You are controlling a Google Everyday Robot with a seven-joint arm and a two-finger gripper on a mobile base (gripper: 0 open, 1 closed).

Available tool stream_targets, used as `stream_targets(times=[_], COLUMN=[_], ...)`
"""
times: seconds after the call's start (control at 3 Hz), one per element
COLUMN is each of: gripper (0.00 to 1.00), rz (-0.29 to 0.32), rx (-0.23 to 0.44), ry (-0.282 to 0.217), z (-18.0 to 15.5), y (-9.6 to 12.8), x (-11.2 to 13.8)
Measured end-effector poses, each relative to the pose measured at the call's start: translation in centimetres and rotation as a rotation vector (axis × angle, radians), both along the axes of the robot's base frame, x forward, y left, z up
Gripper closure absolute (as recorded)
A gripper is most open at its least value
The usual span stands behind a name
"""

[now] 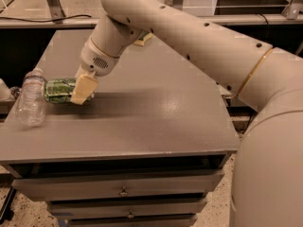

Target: Move green can near water bottle

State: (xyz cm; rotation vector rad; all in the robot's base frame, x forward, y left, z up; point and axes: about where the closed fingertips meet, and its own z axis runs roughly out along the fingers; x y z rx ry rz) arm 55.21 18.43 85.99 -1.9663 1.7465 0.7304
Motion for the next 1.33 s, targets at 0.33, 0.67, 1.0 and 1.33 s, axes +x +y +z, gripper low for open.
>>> stream_targets(times=[0.33, 0.67, 1.0, 1.33], gripper=[0.84, 0.61, 0.38, 0.14], rz=[0.039, 0.063, 0.074, 0.080], rx=[-0.006, -0.010, -0.009, -0.008], ry=[0.010, 0.015, 0.019, 0.022], z=[-0.66, -1.04, -1.30, -1.46], y=[0.27, 0.30, 0.36, 0.40], x=[-0.54, -0.92, -1.18, -1.30])
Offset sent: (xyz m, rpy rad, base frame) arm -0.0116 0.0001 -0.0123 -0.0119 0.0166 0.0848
